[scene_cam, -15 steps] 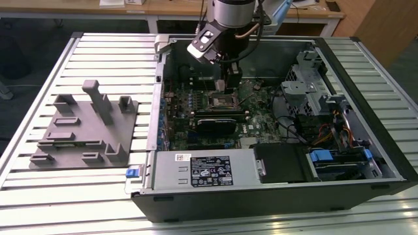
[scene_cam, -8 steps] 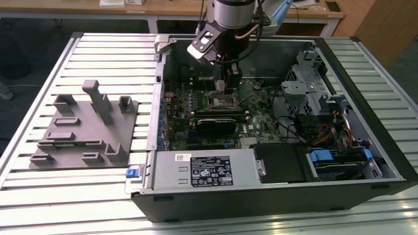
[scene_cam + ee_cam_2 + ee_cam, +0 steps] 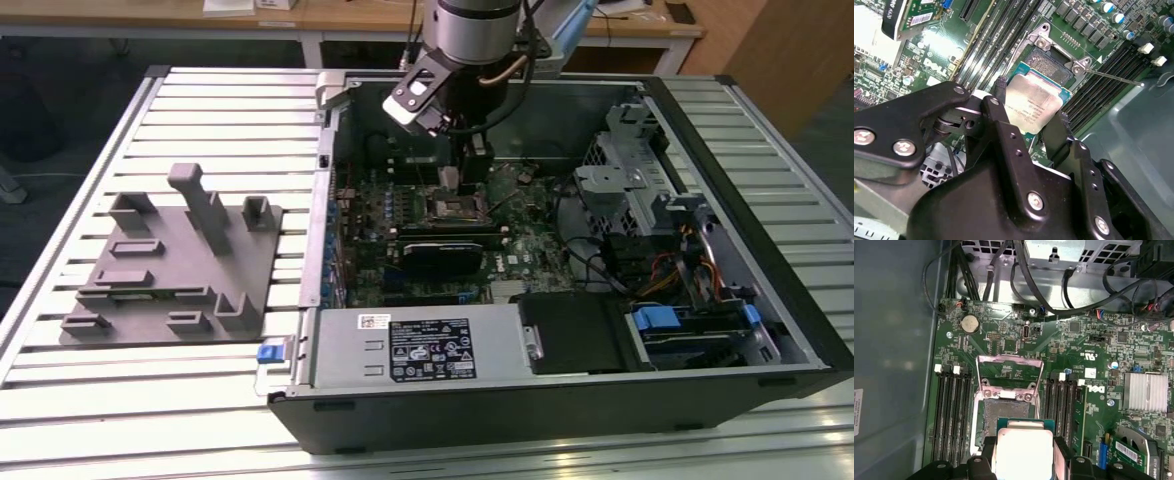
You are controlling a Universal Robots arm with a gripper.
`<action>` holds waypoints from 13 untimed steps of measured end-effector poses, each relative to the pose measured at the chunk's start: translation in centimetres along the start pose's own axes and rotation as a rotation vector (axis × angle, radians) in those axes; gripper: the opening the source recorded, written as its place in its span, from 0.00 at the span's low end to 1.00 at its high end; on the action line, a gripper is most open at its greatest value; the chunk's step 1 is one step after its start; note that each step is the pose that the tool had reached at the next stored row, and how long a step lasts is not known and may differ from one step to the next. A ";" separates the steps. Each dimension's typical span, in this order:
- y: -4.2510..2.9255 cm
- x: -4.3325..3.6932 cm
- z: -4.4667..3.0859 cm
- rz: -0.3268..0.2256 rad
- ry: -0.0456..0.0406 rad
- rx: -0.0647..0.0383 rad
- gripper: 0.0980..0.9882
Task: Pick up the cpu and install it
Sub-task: 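Place the cpu into insertion slot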
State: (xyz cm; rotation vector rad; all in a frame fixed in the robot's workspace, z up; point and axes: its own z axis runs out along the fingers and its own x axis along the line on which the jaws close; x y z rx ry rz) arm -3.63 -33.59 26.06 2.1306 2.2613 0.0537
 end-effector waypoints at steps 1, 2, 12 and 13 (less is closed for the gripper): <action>0.00 0.01 0.15 0.000 0.0000 0.000 0.50; 0.00 0.03 0.29 0.000 0.0000 0.000 0.50; 0.15 0.64 1.64 0.000 -0.0001 0.000 0.50; 0.14 0.69 1.77 0.000 -0.0001 0.000 0.50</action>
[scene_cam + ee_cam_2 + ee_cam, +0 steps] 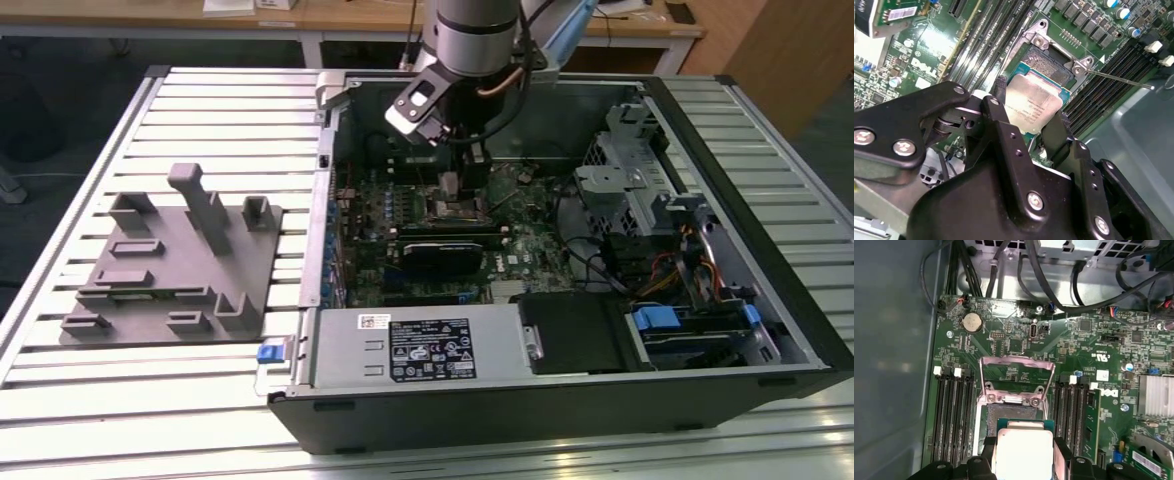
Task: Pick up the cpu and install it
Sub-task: 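Place the cpu into insertion slot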
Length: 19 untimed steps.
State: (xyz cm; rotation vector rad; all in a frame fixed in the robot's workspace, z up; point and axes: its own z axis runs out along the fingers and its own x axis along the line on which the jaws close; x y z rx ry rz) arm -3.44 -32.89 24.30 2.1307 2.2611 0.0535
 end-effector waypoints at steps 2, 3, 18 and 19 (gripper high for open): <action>-0.01 0.07 0.27 0.000 0.0001 0.000 0.50; -0.01 0.09 0.40 0.000 0.0000 0.000 0.50; -0.06 0.53 2.03 0.007 -0.0002 0.000 0.50; -0.07 0.56 2.14 0.007 -0.0003 0.000 0.50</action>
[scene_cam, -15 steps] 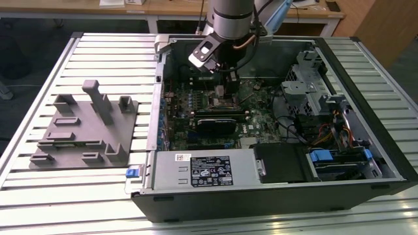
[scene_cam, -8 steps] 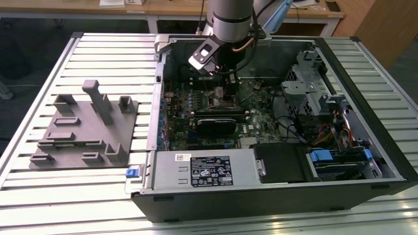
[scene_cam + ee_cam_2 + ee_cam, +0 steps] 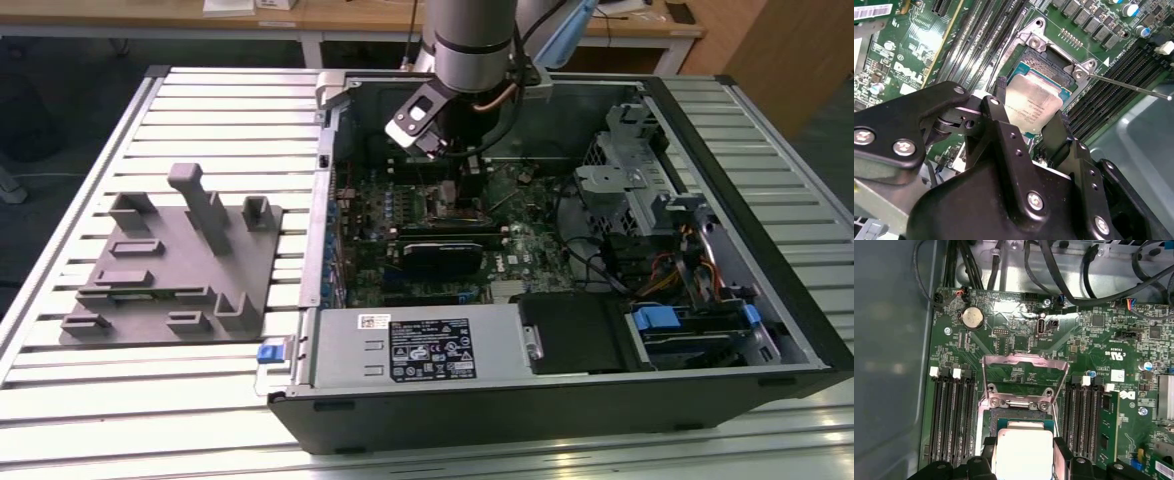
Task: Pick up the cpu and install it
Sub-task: 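Place the cpu into insertion slot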
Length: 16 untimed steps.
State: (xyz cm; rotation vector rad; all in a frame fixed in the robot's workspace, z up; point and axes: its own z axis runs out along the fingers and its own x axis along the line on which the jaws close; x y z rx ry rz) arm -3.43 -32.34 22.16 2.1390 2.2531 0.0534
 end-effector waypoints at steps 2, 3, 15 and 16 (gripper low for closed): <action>-0.01 0.06 0.21 0.000 -0.0001 0.000 0.50; -0.01 0.08 0.31 0.000 -0.0001 0.000 0.50; -0.09 0.13 0.72 0.013 -0.0004 0.000 0.50; -0.11 0.13 0.76 0.017 -0.0007 0.000 0.50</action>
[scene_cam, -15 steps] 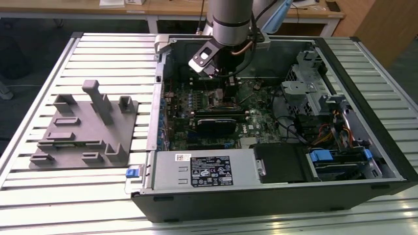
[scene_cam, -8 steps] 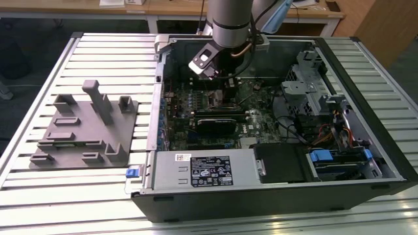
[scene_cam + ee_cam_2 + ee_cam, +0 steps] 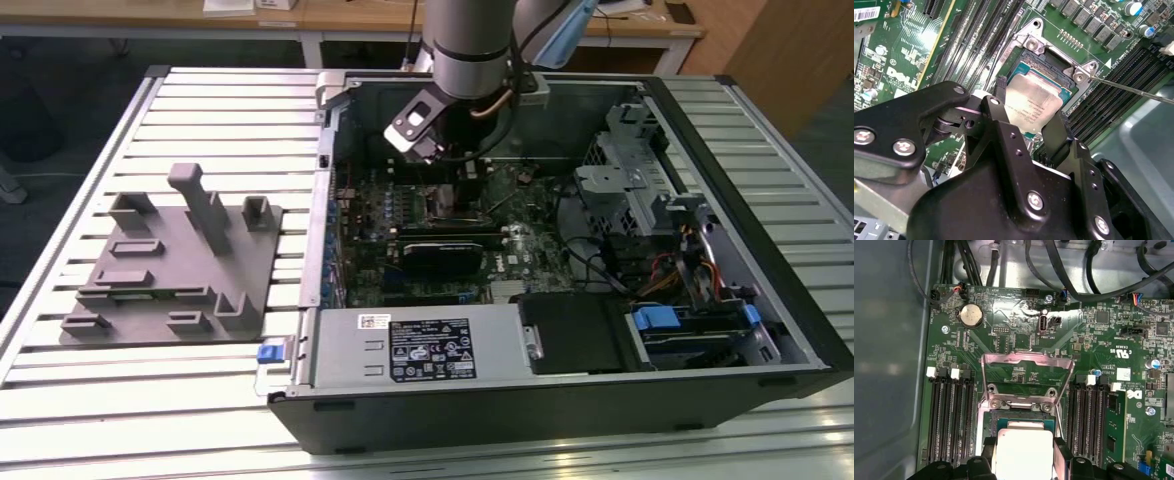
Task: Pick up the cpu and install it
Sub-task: 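Place the cpu into insertion slot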
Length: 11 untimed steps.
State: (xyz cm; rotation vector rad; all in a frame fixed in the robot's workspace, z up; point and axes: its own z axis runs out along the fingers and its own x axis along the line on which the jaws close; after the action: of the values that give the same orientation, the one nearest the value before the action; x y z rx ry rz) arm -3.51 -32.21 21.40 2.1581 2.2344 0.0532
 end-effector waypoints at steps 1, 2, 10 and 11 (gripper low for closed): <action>-0.01 0.00 0.05 0.004 -0.0003 0.000 0.50; -0.02 0.00 0.11 0.005 -0.0003 0.000 0.50; -0.05 0.10 0.78 0.006 -0.0004 0.000 0.50; -0.06 0.10 0.84 0.006 -0.0004 0.000 0.50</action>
State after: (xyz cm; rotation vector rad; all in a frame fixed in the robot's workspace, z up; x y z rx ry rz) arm -3.53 -32.11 20.55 2.1646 2.2280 0.0527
